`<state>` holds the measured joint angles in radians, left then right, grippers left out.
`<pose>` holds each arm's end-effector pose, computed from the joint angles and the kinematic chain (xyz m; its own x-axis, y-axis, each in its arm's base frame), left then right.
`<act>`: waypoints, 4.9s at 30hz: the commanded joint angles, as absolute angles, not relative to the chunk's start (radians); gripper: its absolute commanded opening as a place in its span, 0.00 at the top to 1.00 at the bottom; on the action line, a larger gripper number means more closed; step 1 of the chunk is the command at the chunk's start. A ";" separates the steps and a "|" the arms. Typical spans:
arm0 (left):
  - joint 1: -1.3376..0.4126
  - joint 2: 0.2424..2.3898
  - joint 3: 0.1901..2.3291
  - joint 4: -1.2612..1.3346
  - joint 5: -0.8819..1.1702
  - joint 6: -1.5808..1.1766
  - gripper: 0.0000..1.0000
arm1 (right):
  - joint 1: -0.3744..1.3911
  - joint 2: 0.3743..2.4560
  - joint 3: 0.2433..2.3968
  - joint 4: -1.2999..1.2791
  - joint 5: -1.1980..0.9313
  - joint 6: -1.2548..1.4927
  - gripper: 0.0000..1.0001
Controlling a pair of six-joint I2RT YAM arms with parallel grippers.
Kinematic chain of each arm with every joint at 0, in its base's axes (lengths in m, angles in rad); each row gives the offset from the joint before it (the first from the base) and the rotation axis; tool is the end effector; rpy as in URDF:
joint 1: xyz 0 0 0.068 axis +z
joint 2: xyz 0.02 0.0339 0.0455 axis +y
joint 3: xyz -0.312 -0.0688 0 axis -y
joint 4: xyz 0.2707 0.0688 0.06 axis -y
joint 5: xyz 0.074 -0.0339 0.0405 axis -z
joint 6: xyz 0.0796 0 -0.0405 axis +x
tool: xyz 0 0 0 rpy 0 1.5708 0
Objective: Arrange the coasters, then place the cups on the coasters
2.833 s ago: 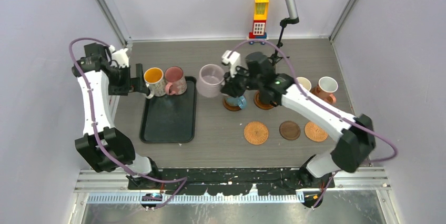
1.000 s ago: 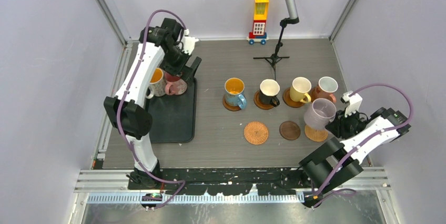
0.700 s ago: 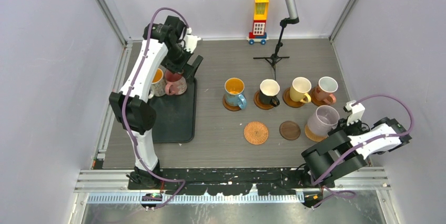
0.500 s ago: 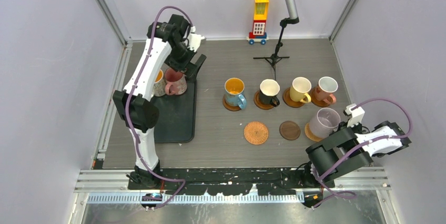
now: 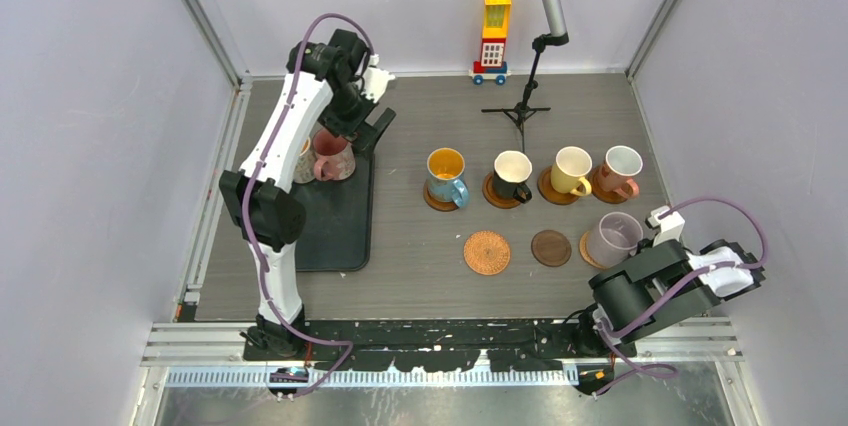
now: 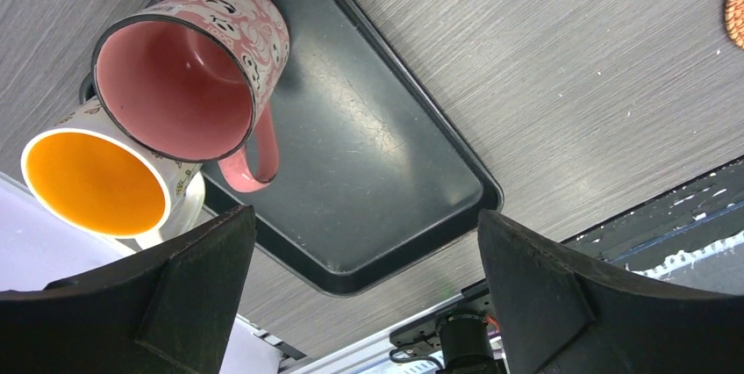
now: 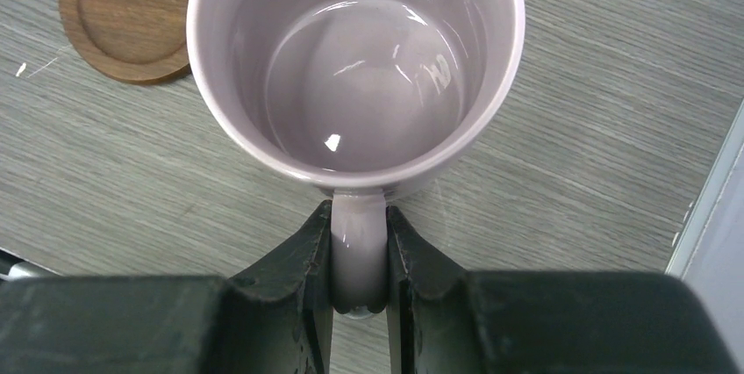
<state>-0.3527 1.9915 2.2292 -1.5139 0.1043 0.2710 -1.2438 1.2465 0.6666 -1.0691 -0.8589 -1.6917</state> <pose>0.4109 -0.1601 0.3738 -0.7657 0.5655 -0.3064 0.5987 0.8007 -0.0183 0.1117 -0.1417 0.1855 -0.5944 -0.2666 -0.7587 -0.3948 0.9187 -0.0135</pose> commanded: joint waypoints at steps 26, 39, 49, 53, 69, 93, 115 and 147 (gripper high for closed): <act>-0.381 2.036 2.319 -1.542 0.056 0.290 0.00 | -1.247 1.286 0.704 -1.146 -0.913 -1.812 0.47; -0.352 1.967 2.173 -1.431 0.110 0.198 0.00 | -1.231 1.264 0.960 -1.699 -0.842 -2.005 0.33; -0.296 1.919 2.120 -1.383 0.155 0.161 0.00 | -0.953 1.179 1.120 -1.385 -0.865 -1.242 0.32; -0.252 1.895 2.111 -1.375 0.185 0.130 0.00 | -0.782 1.149 1.160 -1.174 -0.770 -0.897 0.32; -0.014 1.661 1.919 -1.285 0.198 0.065 0.00 | 0.154 1.389 1.543 -0.773 -0.257 -0.169 0.32; 0.348 1.374 1.566 -1.151 0.328 -0.024 0.00 | 0.979 2.223 2.343 -0.778 0.231 0.454 0.30; 0.531 1.347 1.553 -1.150 0.403 0.023 0.00 | 1.088 2.600 2.680 -0.544 0.527 0.317 0.27; 0.593 1.401 1.563 -1.160 0.471 0.076 0.00 | 0.968 2.409 2.408 -0.710 0.342 0.214 0.46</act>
